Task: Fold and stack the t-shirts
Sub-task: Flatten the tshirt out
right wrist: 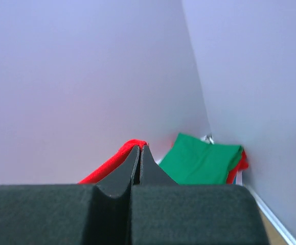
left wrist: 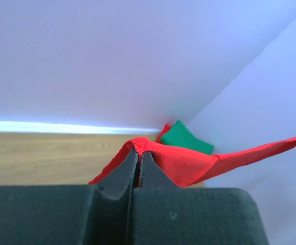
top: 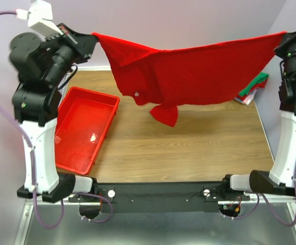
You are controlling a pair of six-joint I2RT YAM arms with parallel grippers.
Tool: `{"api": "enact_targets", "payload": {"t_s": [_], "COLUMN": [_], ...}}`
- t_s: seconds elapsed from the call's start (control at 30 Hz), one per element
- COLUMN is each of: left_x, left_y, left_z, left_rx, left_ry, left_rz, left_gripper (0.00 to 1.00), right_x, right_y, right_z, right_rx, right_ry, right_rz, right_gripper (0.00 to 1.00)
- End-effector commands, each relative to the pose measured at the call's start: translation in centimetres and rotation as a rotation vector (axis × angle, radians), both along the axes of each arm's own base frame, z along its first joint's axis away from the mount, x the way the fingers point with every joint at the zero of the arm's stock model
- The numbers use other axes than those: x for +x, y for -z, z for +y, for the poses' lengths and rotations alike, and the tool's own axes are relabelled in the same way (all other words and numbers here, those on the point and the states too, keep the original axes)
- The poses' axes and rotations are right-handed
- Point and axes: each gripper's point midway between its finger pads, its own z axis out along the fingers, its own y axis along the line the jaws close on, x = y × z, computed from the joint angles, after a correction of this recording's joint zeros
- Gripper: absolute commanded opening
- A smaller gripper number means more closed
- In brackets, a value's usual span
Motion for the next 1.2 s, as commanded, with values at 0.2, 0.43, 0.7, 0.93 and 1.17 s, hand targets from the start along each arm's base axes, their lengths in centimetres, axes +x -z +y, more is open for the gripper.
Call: {"api": "enact_targets", "payload": {"t_s": [0.2, 0.43, 0.7, 0.93, 1.17], "left_x": [-2.7, 7.3, 13.5, 10.8, 4.8], "left_y": [-5.3, 1.2, -0.8, -5.5, -7.8], "left_z": [-0.3, -3.5, -6.0, -5.3, -4.0], "left_rx": [-0.085, -0.008, -0.042, -0.053, 0.01], "left_ry": [0.054, 0.144, 0.23, 0.219, 0.192], "left_rz": [-0.198, -0.033, -0.126, -0.316, -0.408], "left_gripper": [0.0, 0.0, 0.0, 0.0, 0.0], "right_x": [-1.9, 6.9, 13.6, 13.2, 7.6], "right_y": [-3.4, 4.5, 7.7, 3.5, 0.0], "right_z": [-1.3, 0.2, 0.4, 0.3, -0.1], "right_rx": [-0.022, 0.028, 0.07, 0.061, 0.05], "right_ry": [0.078, -0.058, -0.11, -0.099, -0.042], "right_rz": [-0.101, 0.095, 0.152, 0.05, -0.021], "right_gripper": [0.01, 0.01, 0.01, 0.01, 0.01]}}
